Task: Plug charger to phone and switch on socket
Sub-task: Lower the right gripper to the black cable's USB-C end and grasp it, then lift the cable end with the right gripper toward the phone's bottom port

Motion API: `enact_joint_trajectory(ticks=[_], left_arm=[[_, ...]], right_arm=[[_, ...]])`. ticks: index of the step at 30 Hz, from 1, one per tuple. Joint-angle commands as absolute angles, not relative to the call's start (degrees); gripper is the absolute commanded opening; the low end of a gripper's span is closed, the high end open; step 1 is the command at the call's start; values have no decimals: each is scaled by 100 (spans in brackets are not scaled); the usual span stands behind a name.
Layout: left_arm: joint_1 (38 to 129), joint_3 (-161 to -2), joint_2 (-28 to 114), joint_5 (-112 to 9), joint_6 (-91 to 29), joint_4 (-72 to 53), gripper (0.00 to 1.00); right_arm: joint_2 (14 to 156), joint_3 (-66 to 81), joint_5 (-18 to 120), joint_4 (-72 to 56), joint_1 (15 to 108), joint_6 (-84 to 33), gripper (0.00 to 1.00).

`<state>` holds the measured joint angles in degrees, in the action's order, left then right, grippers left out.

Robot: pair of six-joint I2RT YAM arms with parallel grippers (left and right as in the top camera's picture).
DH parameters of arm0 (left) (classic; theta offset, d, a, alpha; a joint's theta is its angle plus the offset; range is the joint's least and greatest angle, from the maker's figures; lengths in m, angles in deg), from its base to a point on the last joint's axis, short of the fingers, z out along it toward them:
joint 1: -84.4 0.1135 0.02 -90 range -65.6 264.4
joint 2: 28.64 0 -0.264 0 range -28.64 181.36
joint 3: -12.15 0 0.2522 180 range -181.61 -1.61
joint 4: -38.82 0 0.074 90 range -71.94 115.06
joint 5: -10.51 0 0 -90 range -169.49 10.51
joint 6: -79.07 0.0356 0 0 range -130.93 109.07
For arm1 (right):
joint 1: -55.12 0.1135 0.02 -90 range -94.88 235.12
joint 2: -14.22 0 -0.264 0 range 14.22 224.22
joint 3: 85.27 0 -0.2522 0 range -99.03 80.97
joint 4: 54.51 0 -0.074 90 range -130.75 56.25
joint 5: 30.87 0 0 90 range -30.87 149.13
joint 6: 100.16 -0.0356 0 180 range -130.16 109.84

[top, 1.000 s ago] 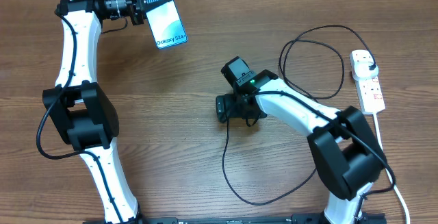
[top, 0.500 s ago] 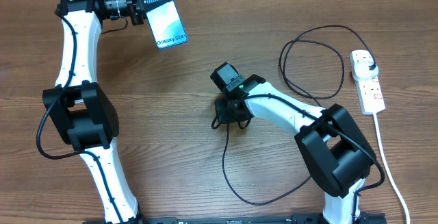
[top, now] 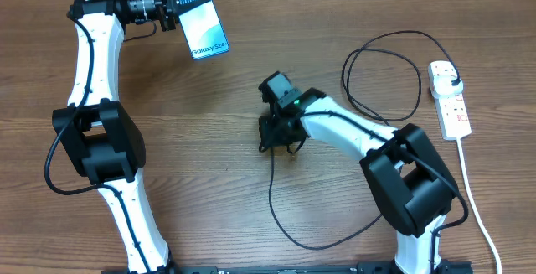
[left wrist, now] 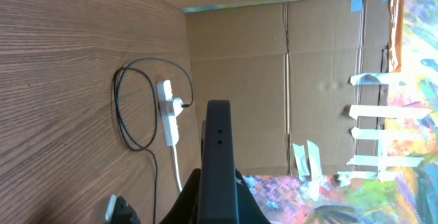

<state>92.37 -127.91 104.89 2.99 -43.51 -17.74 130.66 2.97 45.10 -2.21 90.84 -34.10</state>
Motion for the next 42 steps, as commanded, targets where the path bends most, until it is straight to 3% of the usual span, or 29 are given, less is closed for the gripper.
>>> enact_joint_trajectory(ticks=[1, 5, 10, 15, 19, 25, 42], left_arm=[[9226, -12900, 10474, 588, -4268, -1648, 4], [9226, -12900, 10474, 610, -4731, -1293, 4], [9209, -12900, 10474, 607, -5693, -354, 4], [9209, -12900, 10474, 498, -7153, 1052, 4], [9209, -12900, 10474, 367, -8602, 2580, 4], [9113, -12900, 10474, 105, -10141, 4064, 4], [8925, -12900, 10474, 201, -10012, 4057, 4]], right_arm=[[13090, -330, 2576, -352, 8570, -3410, 4], [13090, -686, 362, -1064, 8057, -3666, 4], [13086, -699, -1074, -3095, 7849, -5325, 4], [13086, -699, -1260, -5479, 7878, -7091, 4], [13086, -699, -1258, -6609, 7888, -7926, 4], [13086, -699, -956, -7381, 7899, -8733, 4], [13086, -697, -477, -8266, 7899, -9279, 4]])
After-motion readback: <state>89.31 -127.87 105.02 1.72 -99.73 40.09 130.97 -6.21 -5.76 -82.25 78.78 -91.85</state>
